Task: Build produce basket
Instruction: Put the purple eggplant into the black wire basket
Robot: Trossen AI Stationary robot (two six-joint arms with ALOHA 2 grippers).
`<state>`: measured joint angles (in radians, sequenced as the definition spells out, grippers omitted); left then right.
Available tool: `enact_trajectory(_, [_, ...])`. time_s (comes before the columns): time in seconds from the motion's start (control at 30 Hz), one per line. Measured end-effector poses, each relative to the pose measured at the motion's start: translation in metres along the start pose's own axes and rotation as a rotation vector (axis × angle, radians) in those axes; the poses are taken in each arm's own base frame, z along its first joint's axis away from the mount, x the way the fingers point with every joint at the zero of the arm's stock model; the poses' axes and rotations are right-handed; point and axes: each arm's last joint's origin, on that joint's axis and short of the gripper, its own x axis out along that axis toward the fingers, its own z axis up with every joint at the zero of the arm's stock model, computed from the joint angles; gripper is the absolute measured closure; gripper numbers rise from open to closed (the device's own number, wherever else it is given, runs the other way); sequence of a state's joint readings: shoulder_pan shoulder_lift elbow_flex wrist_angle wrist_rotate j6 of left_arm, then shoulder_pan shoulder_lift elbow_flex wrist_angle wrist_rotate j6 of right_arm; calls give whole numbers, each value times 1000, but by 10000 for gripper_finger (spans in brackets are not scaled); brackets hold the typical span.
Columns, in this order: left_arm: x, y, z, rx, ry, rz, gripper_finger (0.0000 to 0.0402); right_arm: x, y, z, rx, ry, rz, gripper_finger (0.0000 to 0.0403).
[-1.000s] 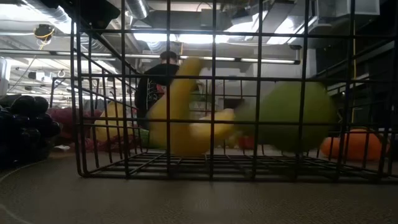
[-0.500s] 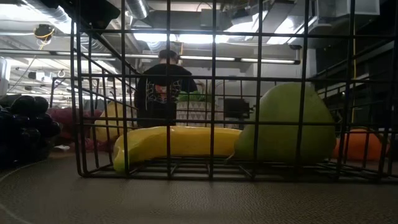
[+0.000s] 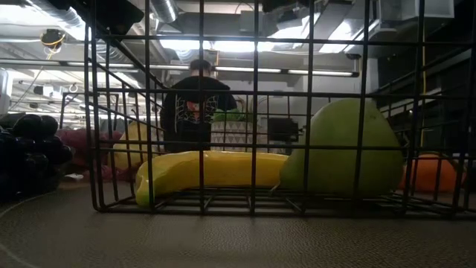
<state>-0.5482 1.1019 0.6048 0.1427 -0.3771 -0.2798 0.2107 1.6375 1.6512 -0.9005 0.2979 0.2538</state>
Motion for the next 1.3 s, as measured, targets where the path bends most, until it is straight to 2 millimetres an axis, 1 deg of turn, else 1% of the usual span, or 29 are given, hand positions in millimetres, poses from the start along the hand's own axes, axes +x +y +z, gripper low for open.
enact_trajectory(0.17, [0, 0, 0, -1, 0, 0, 268, 3, -12, -1, -60, 33, -69, 364])
enact_trajectory(0.23, [0, 0, 0, -1, 0, 0, 268, 3, -19, -3, -117, 49, -158, 356])
enact_trajectory(0.33, [0, 0, 0, -1, 1, 0, 268, 3, -31, -6, -74, 72, -329, 330])
enact_trajectory(0.4, [0, 0, 0, -1, 1, 1, 268, 3, -42, -11, -36, 116, -425, 309])
enact_trajectory(0.47, [0, 0, 0, 0, 1, 0, 268, 2, -52, -18, -4, 201, -469, 289])
enact_trajectory(0.57, [0, 0, 0, 0, 1, 0, 268, -2, -65, -33, 99, 361, -484, 263])
enact_trajectory(0.67, [0, 0, 0, 0, 0, 0, 268, -10, -72, -47, 179, 536, -491, 243])
enact_trajectory(0.7, [0, 0, 0, 0, 1, 0, 268, -10, -72, -48, 192, 549, -487, 239])
enact_trajectory(0.77, [0, 0, 0, -1, 1, 1, 268, -14, -71, -53, 198, 557, -401, 233])
enact_trajectory(0.83, [0, 0, 0, -4, 1, 0, 268, -22, -70, -57, 204, 598, -296, 232])
enact_trajectory(0.93, [0, 0, 0, -4, -1, -1, 268, -34, -68, -69, 232, 621, -233, 232])
enact_trajectory(1.0, [0, 0, 0, -3, -1, -1, 268, -48, -68, -77, 286, 591, -227, 231])
enact_trajectory(1.1, [0, 0, 0, -2, -1, 0, 268, -61, -63, -94, 390, 568, -243, 231])
enact_trajectory(1.23, [0, 0, 0, -3, -3, -1, 268, -65, -52, -119, 482, 534, -246, 231])
enact_trajectory(1.3, [0, 0, 0, -5, -6, -2, 268, -59, -44, -131, 515, 514, -234, 231])
